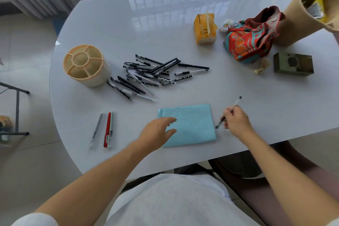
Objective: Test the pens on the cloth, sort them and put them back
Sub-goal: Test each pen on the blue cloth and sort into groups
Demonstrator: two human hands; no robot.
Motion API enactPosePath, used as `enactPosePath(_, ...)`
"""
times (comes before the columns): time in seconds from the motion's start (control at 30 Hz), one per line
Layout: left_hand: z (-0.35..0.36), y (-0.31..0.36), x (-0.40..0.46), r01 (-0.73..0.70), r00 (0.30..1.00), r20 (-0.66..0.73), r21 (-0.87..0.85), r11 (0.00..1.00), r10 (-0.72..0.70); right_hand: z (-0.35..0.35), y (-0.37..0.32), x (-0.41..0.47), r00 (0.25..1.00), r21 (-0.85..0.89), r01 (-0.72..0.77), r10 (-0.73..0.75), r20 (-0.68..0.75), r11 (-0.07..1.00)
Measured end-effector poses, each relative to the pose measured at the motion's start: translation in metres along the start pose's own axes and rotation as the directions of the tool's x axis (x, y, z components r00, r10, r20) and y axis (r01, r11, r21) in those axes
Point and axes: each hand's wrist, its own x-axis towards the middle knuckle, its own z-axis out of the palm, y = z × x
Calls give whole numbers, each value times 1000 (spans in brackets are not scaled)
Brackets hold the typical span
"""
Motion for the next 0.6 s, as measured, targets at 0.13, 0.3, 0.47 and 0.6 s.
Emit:
enactPosePath(0.13, -1, -30, -11, -26, 1000, -1, 125, 992, 26, -54, 39, 27, 999, -494, 1, -19, -33, 870)
enactPosePath(0.3, 3, -45, -24, -112, 992, 82, 240, 964, 95, -67, 57, 29, 996, -626, -75, 33, -78, 776)
enactPosePath(0.47, 7, -44, -30, -110, 992, 95, 266, 958, 87, -52, 29, 28, 973, -606, -105, -45, -227, 789)
enactPosePath(0.6, 8, -46, -35, -78, 995, 83, 283, 956, 56, 6, -30, 30, 951, -524, 198, -291, -100, 828)
